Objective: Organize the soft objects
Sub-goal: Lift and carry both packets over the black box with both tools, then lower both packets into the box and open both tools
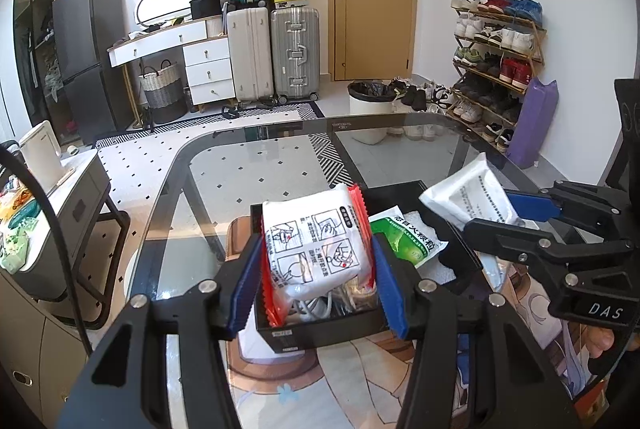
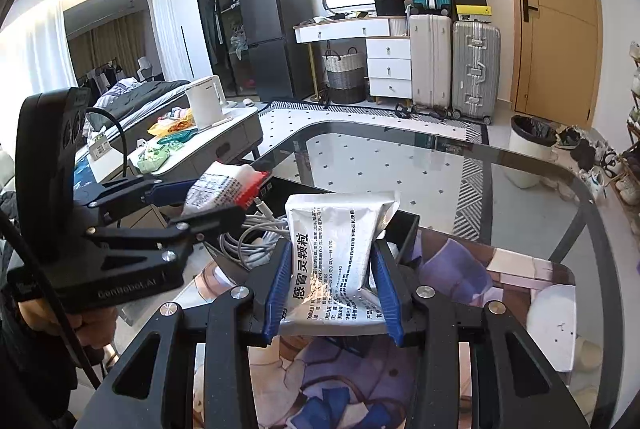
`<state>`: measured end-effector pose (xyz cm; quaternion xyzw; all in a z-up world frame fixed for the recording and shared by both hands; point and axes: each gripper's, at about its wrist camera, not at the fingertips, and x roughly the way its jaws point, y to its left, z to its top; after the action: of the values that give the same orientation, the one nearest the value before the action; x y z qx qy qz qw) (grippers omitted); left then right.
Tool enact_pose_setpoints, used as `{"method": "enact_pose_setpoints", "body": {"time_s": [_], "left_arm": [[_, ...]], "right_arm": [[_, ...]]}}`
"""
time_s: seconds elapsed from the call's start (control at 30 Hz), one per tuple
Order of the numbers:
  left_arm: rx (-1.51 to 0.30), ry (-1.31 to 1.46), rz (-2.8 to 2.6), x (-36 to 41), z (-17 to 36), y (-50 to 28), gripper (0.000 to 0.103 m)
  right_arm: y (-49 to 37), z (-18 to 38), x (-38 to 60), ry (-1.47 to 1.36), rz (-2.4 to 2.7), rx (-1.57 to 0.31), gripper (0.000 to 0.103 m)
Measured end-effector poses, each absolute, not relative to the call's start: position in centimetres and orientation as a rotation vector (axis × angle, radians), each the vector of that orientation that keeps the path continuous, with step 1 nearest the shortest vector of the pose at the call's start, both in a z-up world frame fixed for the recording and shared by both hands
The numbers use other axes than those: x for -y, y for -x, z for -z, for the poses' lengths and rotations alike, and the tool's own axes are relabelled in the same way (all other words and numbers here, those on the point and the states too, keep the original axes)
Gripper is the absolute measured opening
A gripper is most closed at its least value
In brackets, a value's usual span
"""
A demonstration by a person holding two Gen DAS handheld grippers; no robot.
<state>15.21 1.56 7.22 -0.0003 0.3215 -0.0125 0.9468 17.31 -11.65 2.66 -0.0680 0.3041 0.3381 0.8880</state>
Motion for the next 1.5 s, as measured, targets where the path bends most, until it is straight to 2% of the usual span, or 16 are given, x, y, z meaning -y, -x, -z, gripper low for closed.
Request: {"method": "enact_pose_setpoints", "body": {"time_s": [1.5], "left_arm": [[-0.742, -0.038, 0.002, -1.7, -3.7, -20.6, 0.053]], "right_arm": [[-22.4, 1.3, 6.1, 0.254, -0.657, -0.71, 0.041]]}}
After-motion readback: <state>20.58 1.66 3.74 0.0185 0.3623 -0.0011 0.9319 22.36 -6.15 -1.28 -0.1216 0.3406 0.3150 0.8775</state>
